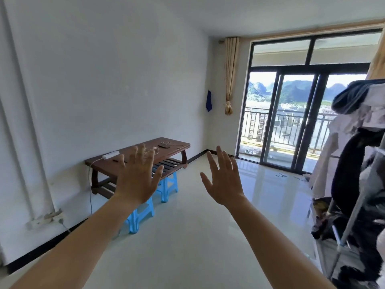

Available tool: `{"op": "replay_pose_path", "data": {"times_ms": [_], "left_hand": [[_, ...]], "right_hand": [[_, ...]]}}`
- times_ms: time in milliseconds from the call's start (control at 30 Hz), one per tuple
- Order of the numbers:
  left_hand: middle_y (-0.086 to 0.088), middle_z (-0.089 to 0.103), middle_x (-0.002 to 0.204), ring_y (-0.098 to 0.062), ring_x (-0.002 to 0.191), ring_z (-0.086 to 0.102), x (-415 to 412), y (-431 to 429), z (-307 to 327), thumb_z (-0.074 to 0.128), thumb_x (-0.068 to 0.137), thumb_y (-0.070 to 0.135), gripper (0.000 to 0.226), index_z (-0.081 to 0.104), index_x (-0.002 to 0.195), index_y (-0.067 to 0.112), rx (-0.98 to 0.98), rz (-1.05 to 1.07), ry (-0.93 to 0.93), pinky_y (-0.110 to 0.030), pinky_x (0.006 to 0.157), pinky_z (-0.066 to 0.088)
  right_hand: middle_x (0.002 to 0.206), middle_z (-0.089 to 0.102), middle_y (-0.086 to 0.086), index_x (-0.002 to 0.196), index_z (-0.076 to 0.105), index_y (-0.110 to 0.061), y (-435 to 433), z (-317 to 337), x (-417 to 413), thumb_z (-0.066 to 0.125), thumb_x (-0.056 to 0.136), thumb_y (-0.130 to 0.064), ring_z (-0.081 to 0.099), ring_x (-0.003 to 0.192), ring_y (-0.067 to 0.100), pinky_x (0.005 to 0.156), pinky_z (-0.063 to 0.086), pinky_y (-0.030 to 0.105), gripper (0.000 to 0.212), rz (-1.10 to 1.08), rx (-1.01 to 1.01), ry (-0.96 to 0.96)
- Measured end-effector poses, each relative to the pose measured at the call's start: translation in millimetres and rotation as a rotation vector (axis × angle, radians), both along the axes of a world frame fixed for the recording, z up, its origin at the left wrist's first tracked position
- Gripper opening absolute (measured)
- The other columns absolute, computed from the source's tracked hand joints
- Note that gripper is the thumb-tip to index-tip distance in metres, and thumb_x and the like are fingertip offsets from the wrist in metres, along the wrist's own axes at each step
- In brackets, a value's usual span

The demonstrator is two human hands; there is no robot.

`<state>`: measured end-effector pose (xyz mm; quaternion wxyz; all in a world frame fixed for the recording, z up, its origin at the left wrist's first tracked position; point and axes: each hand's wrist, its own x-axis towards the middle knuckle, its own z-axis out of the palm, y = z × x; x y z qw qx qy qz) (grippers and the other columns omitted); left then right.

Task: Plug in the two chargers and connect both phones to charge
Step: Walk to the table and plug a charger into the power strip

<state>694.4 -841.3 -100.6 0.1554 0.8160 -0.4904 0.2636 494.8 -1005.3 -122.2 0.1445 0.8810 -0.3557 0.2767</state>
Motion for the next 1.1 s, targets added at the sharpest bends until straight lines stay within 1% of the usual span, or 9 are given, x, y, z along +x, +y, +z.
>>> {"op": "replay_pose_path", "data": {"times_ms": [67, 200, 300, 367, 567, 667, 800, 967, 1100], "left_hand": [[-0.02, 0.031, 0.16, -0.038, 0.146, 0.031, 34, -47, 5, 0.013, 0.095, 0.058, 0.074, 0.037, 0.149, 0.014, 0.007, -0.012, 0.002, -0.066, 0.115, 0.024], [-0.02, 0.032, 0.159, -0.039, 0.145, 0.032, 90, -142, 7, 0.014, 0.095, 0.057, 0.074, 0.038, 0.148, 0.012, 0.062, -0.035, -0.001, -0.064, 0.115, 0.024], [-0.02, 0.034, 0.158, -0.039, 0.144, 0.033, 131, -214, -12, 0.016, 0.095, 0.056, 0.072, 0.039, 0.147, 0.012, 0.106, -0.058, -0.05, -0.064, 0.114, 0.022], [-0.02, 0.035, 0.157, -0.039, 0.144, 0.033, 159, -264, -28, 0.017, 0.096, 0.056, 0.071, 0.039, 0.147, 0.012, 0.13, -0.069, -0.051, -0.064, 0.114, 0.023], [-0.017, 0.02, 0.165, -0.034, 0.151, 0.019, 254, -410, -64, 0.02, 0.1, 0.055, 0.066, 0.03, 0.152, 0.016, 0.226, 0.021, 0.01, -0.062, 0.117, 0.018], [-0.017, 0.022, 0.164, -0.034, 0.15, 0.022, 306, -460, -68, 0.019, 0.099, 0.056, 0.068, 0.031, 0.152, 0.015, 0.241, 0.072, 0.007, -0.063, 0.117, 0.02], [-0.019, 0.026, 0.162, -0.036, 0.148, 0.025, 380, -504, -73, 0.02, 0.098, 0.056, 0.069, 0.034, 0.151, 0.014, 0.25, 0.141, 0.048, -0.063, 0.116, 0.021], [-0.019, 0.022, 0.164, -0.036, 0.15, 0.022, 486, -553, -112, 0.024, 0.1, 0.055, 0.068, 0.031, 0.153, 0.014, 0.256, 0.254, 0.099, -0.063, 0.118, 0.021], [-0.018, 0.016, 0.165, -0.034, 0.151, 0.018, 573, -605, -149, 0.015, 0.097, 0.059, 0.073, 0.026, 0.155, 0.016, 0.267, 0.323, 0.195, -0.061, 0.118, 0.022]], "right_hand": [[0.168, 0.005, 0.018, 0.16, 0.018, -0.017, -45, 4, 32, 0.033, 0.101, -0.055, 0.015, 0.153, 0.036, 0.122, 0.016, 0.052, 0.072, -0.015, -0.016, 0.02], [0.166, 0.013, 0.02, 0.158, 0.025, -0.015, -132, 5, 83, 0.039, 0.1, -0.053, 0.021, 0.151, 0.037, 0.122, 0.019, 0.052, 0.071, -0.036, -0.01, -0.024], [0.167, 0.012, 0.019, 0.159, 0.022, -0.016, -203, -12, 121, 0.037, 0.1, -0.053, 0.019, 0.152, 0.036, 0.122, 0.018, 0.051, 0.071, -0.059, 0.011, -0.037], [0.166, 0.015, 0.02, 0.158, 0.025, -0.014, -252, -28, 148, 0.039, 0.1, -0.052, 0.021, 0.151, 0.037, 0.121, 0.02, 0.052, 0.07, -0.063, 0.032, -0.053], [0.166, 0.016, 0.02, 0.156, 0.027, -0.015, -405, -62, 250, 0.037, 0.1, -0.053, 0.023, 0.15, 0.037, 0.121, 0.021, 0.052, 0.07, -0.037, 0.124, -0.051], [0.166, 0.015, 0.02, 0.157, 0.024, -0.015, -474, -60, 312, 0.036, 0.1, -0.054, 0.022, 0.15, 0.036, 0.121, 0.02, 0.051, 0.071, 0.015, 0.144, -0.025], [0.165, 0.019, 0.019, 0.155, 0.029, -0.014, -543, -61, 406, 0.046, 0.099, -0.051, 0.024, 0.149, 0.036, 0.12, 0.021, 0.049, 0.07, 0.101, 0.212, -0.048], [0.166, 0.018, 0.016, 0.157, 0.027, -0.017, -606, -100, 529, 0.047, 0.098, -0.052, 0.023, 0.15, 0.035, 0.12, 0.023, 0.05, 0.071, 0.252, 0.236, 0.069], [0.167, 0.015, 0.015, 0.158, 0.025, -0.019, -664, -134, 627, 0.043, 0.098, -0.054, 0.021, 0.151, 0.035, 0.121, 0.022, 0.05, 0.071, 0.3, 0.256, 0.15]]}}
